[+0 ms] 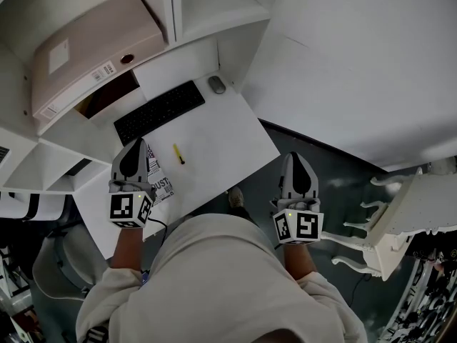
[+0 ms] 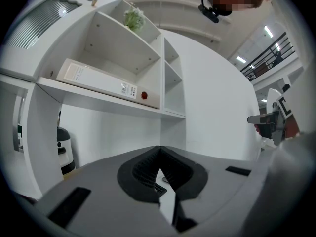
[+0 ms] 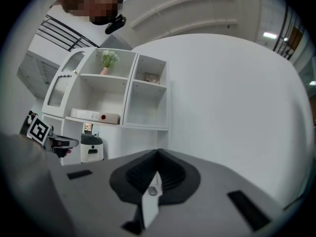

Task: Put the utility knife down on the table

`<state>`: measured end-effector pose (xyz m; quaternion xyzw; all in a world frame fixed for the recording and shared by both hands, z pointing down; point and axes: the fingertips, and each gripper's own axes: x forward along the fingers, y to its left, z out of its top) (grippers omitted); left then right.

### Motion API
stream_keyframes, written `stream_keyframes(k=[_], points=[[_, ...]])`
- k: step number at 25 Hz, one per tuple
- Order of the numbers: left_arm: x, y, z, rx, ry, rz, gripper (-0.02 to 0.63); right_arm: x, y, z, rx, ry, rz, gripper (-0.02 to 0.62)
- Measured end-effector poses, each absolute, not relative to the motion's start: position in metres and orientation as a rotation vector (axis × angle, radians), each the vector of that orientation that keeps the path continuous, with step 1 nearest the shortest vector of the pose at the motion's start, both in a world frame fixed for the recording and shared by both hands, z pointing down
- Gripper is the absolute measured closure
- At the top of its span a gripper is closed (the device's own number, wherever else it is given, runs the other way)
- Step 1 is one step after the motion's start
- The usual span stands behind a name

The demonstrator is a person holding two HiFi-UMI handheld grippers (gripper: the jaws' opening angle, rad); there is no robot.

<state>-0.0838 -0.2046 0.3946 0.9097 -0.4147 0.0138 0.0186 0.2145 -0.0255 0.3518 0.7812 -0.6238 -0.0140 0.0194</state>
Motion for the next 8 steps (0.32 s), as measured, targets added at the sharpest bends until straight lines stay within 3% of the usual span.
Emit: stream_keyframes(k=[8], points=[[-0.0838, -0.2021, 0.3943, 2.820, -1.289, 0.040, 0.606, 0.2162, -0.0214, 0.3518, 2.432, -1.940, -0.048, 0.592]])
